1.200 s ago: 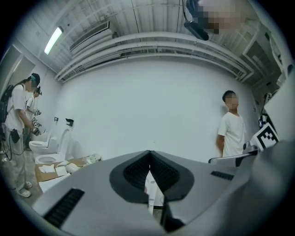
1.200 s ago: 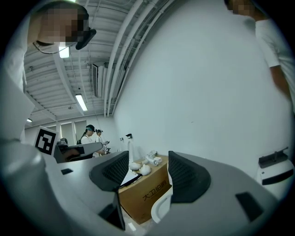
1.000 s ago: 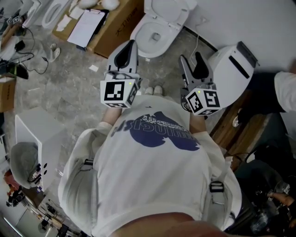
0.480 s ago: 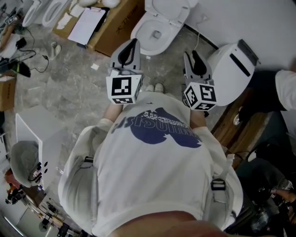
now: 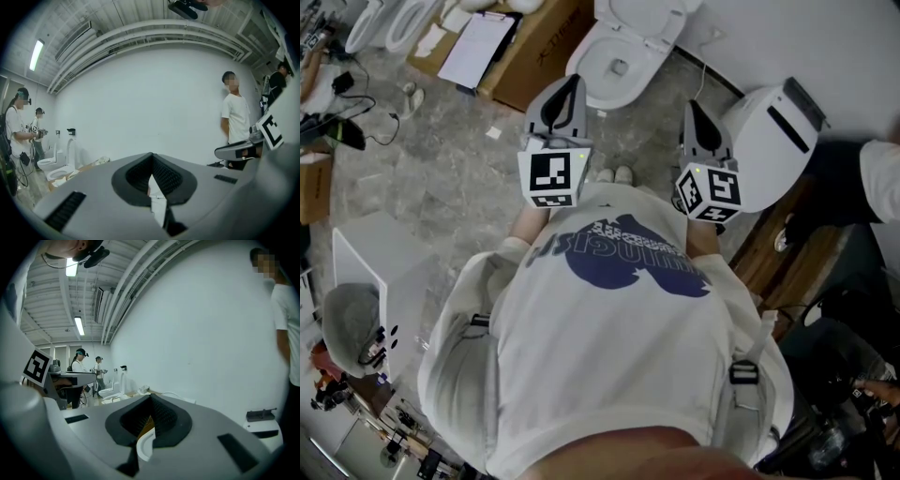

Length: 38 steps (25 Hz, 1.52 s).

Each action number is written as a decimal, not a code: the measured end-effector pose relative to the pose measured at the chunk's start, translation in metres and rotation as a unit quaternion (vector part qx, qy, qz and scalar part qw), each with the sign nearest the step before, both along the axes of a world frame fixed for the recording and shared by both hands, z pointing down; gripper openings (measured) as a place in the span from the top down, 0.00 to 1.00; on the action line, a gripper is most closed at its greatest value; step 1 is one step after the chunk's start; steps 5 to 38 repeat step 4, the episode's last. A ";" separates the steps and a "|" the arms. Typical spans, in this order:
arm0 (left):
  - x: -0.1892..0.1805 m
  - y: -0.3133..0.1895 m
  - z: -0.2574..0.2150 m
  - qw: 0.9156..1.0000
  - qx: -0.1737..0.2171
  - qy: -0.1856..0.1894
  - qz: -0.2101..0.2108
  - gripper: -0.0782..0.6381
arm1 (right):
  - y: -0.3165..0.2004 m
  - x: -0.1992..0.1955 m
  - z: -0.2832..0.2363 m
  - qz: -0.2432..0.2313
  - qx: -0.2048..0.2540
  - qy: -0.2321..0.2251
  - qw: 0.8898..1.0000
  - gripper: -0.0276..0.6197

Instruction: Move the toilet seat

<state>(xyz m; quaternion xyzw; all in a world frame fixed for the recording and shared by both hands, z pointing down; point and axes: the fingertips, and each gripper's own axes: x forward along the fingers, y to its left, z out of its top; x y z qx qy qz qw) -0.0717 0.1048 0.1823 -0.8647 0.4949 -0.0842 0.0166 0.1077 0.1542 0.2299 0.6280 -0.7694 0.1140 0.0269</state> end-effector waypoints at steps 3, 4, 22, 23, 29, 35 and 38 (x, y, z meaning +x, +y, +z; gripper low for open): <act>-0.003 0.000 0.001 1.000 -0.001 0.000 -0.002 0.90 | -0.001 -0.002 0.001 -0.001 -0.001 0.004 1.000 0.94; -0.004 -0.001 0.002 1.000 -0.001 0.000 -0.004 0.90 | -0.001 -0.003 0.001 -0.002 -0.002 0.005 1.000 0.94; -0.004 -0.001 0.002 1.000 -0.001 0.000 -0.004 0.90 | -0.001 -0.003 0.001 -0.002 -0.002 0.005 1.000 0.94; -0.004 -0.001 0.002 1.000 -0.001 0.000 -0.004 0.90 | -0.001 -0.003 0.001 -0.002 -0.002 0.005 1.000 0.94; -0.004 -0.001 0.002 1.000 -0.001 0.000 -0.004 0.90 | -0.001 -0.003 0.001 -0.002 -0.002 0.005 1.000 0.94; -0.004 -0.001 0.002 1.000 -0.001 0.000 -0.004 0.90 | -0.001 -0.003 0.001 -0.002 -0.002 0.005 1.000 0.94; -0.004 -0.001 0.002 1.000 -0.001 0.000 -0.004 0.90 | -0.001 -0.003 0.001 -0.002 -0.002 0.005 1.000 0.94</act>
